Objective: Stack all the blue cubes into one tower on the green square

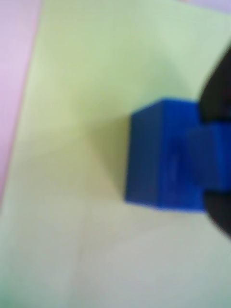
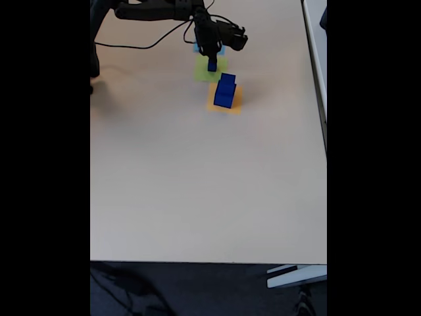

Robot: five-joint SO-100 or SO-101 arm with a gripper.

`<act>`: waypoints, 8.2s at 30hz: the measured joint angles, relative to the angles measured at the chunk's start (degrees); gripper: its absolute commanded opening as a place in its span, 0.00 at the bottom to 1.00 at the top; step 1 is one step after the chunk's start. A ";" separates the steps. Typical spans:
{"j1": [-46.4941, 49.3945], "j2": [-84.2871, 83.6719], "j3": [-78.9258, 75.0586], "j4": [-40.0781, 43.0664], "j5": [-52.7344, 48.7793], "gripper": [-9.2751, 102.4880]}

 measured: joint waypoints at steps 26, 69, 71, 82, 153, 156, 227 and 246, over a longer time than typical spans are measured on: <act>0.00 0.00 0.44 -0.18 0.70 0.15; 5.27 0.00 -27.86 16.70 -10.28 0.39; 5.89 0.00 -27.86 16.26 -10.20 0.41; 9.40 -4.48 -27.86 9.76 -10.11 0.41; 11.51 0.00 -21.09 3.60 12.74 0.53; 11.25 0.00 -21.09 5.27 14.24 0.53; 11.34 -7.21 -20.30 10.63 11.78 0.34; 12.57 -7.21 -20.30 10.63 9.14 0.09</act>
